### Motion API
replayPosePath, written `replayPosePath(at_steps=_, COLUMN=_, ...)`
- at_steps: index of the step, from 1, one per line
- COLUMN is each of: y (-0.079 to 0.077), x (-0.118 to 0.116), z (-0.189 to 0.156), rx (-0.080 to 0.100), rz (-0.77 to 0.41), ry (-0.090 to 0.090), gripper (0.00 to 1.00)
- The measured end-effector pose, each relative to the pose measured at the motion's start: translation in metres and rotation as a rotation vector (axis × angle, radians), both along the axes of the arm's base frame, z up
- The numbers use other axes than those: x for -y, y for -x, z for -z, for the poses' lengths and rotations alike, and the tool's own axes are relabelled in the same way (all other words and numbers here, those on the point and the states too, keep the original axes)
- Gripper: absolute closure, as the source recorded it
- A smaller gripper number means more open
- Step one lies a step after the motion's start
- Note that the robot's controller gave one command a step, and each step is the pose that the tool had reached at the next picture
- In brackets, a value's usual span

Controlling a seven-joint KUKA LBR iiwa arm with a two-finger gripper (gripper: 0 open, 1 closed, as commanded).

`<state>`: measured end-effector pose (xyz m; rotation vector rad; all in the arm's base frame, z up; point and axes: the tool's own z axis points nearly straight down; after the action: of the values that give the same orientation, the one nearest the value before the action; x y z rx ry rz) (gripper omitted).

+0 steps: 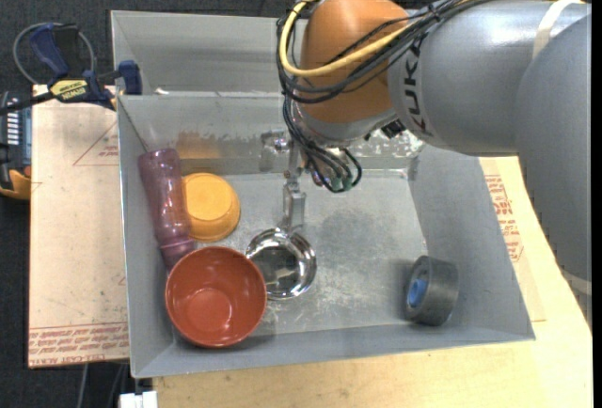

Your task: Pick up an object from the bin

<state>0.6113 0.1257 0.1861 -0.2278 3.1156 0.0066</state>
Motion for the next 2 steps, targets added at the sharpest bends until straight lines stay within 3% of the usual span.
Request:
replayPosePath(at_steps=1, y=0.010, x=-0.005, z=0.026, rx=0.002, rz=-0.031, ry=0.002, gripper=0.00)
replayPosePath(at_steps=2, y=0.017, x=-0.007, z=0.055, rx=-0.013, rz=-0.056, ry=0.003, gripper=0.00)
